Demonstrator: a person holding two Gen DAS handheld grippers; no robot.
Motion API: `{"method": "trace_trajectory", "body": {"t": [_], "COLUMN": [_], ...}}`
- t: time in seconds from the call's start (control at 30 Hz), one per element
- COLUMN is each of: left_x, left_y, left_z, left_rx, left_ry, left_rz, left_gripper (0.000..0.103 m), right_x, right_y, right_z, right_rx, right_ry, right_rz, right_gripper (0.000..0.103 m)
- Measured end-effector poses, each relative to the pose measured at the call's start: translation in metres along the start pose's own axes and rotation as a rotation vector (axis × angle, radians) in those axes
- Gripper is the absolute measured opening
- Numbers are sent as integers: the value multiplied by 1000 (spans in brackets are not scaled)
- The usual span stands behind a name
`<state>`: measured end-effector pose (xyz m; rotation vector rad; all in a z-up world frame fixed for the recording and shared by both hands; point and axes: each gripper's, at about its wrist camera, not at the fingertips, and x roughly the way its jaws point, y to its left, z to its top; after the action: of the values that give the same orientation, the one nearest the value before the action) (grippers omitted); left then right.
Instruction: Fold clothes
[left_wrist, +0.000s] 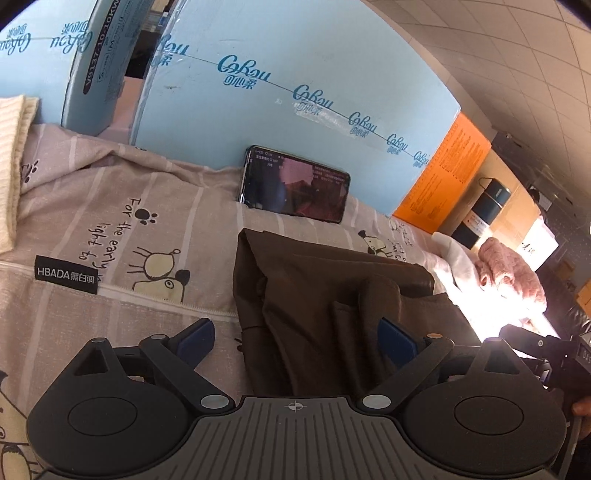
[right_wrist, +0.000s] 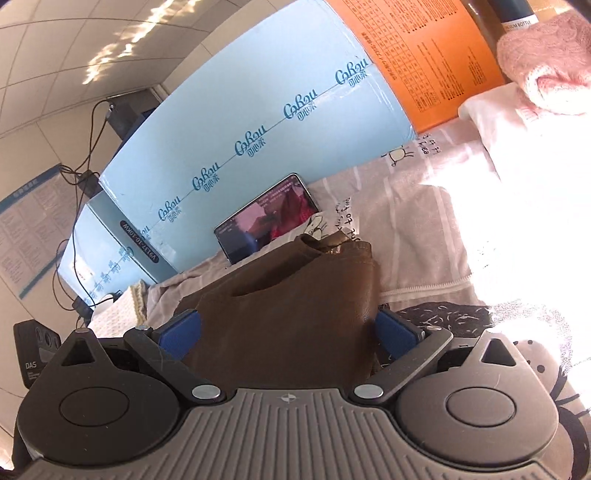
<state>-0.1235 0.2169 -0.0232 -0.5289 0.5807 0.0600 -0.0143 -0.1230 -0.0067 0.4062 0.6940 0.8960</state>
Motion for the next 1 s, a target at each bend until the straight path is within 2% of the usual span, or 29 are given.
{"method": "trace_trajectory", "body": {"t": [0.17,0.53,0.6,0.73,0.83,0.93,1.0], "left_x": [4,5,6,12,15,16,17], "left_y": [4,0,-1,-4,-3,-3,-4], "left_z": [-1,-4,-6,-11,-15,-18,-19], "left_rx": [-63,-45,-47,-71,-105,-121,-117], "left_ry": [36,55,55,74,75,65,59], "left_rz": [-55,-54,-80,-190,-273,-336,-341], "left_gripper": [97,100,100,100,100,100,99], "right_x": [6,3,6,14,16,17,17], "right_y": [-14,-18,-15,-10,-8,-3,-3], "right_z": [3,3,3,0,-2,-4,-4], "right_rx": [84,92,72,78,96,100,108], "right_ry": [38,24,50,148,189,212,203], "right_rz": [-55,-98,-74,77,141,188,180], "right_gripper": [101,102,103,103,103,103,100]}}
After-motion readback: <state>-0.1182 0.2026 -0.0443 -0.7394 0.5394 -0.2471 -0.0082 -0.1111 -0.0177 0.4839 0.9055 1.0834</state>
